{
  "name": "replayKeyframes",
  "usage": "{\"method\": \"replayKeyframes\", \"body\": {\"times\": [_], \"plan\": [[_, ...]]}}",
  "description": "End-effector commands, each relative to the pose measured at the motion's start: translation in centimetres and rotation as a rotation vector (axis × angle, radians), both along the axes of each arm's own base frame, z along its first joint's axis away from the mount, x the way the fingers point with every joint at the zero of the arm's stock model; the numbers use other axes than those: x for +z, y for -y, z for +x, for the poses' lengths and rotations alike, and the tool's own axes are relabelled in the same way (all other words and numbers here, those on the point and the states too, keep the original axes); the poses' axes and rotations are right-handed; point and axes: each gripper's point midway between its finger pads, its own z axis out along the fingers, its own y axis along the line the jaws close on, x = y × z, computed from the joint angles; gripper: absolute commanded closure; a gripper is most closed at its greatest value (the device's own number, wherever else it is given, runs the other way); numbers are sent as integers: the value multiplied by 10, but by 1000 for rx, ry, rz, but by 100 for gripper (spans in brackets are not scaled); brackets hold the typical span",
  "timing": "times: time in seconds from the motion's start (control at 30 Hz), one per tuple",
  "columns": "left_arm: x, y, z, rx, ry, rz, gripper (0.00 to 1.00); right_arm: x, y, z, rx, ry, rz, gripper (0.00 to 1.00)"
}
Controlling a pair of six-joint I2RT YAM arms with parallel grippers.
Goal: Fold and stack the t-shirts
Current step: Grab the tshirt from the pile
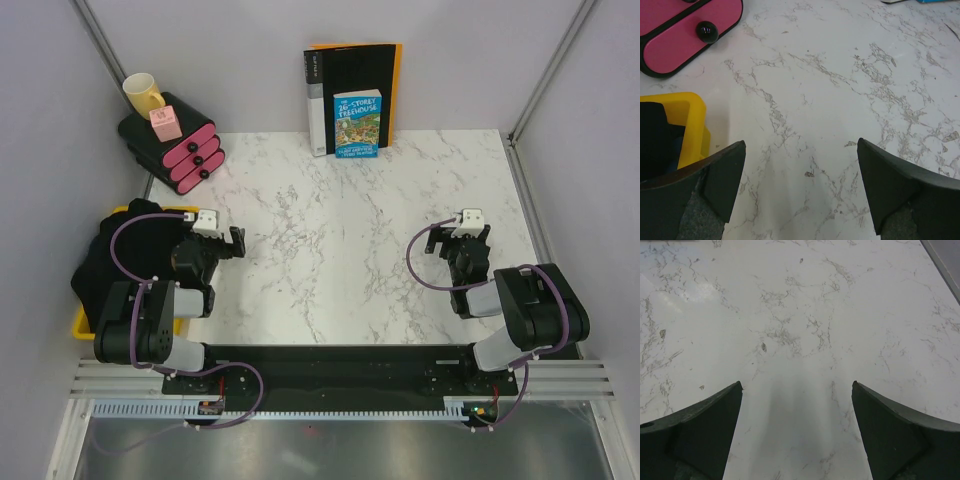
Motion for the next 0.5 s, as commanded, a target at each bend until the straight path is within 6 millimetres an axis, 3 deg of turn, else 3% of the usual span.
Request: {"method": "replayKeyframes", "body": {"times": [0.0, 0.47], "plan": [[12, 0, 5, 11, 40, -27, 0, 19, -1, 9, 2, 63, 26, 2], [19, -1, 4, 22, 49, -29, 0, 20, -6, 9, 30, 63, 26, 2]]}}
